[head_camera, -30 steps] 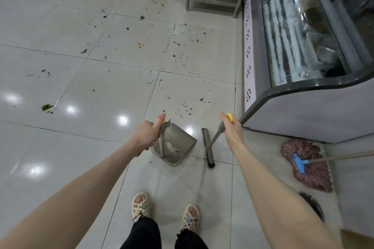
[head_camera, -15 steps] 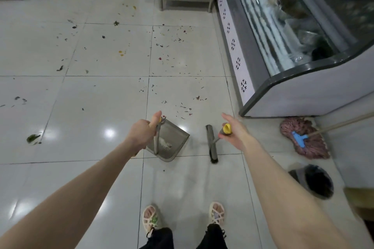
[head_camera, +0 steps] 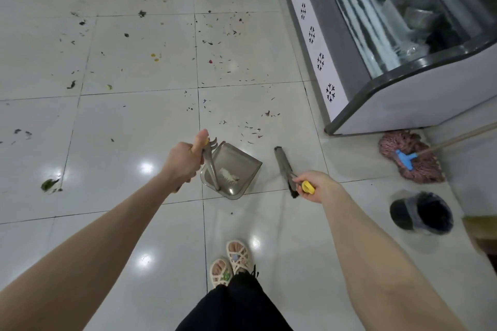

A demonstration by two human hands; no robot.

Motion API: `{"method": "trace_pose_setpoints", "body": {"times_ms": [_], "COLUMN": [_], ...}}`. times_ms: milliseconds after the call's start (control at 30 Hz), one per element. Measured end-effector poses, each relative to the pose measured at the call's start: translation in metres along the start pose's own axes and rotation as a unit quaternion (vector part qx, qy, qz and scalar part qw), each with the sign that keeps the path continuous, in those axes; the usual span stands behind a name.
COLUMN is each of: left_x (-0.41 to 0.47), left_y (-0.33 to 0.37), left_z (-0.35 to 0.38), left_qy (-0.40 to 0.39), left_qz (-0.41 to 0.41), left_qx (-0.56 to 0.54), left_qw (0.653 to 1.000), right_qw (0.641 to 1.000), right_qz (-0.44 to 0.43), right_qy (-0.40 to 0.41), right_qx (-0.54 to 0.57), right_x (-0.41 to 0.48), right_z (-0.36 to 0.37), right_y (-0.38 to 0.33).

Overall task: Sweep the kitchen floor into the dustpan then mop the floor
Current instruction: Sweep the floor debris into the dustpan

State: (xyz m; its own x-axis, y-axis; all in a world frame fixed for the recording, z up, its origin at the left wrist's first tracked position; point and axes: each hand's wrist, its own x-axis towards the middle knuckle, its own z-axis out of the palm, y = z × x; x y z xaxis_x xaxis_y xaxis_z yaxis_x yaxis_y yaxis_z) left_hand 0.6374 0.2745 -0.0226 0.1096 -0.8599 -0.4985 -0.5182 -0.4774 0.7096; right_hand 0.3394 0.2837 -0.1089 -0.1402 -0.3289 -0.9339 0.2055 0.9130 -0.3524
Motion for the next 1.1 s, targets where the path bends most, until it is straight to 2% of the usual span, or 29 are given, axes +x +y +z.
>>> {"method": "trace_pose_setpoints", "body": {"times_ms": [233,567,967,1100], "left_x": [0.017,0.055,0.126,0.137], "left_y": [0.004,-0.004,-0.052,-0.067], "left_z": [-0.016,-0.071,-0.213,-0.239], "left_qy": [0.005,-0.002,-0.062,-0.082], "left_qz": [0.004,0.02,0.048,0.063], "left_qx": [0.007,0.018,0.052,0.1], "left_qw": [1.0,1.0,0.996,0.99], "right_qw": [0.999,0.995,0.989,0.978], "right_qz": [0.044,0.057,0.04,0.037], "right_qy": [-0.019,0.02,0.007,-0.005], "right_qx": [0.018,0.076,0.141,0.206], "right_x": [0.006,0.011,-0.015,-0.027], "right_z": [0.019,0.067,0.272,0.303], "right_y": [-0.01,0.0,0.023,0.036]}}
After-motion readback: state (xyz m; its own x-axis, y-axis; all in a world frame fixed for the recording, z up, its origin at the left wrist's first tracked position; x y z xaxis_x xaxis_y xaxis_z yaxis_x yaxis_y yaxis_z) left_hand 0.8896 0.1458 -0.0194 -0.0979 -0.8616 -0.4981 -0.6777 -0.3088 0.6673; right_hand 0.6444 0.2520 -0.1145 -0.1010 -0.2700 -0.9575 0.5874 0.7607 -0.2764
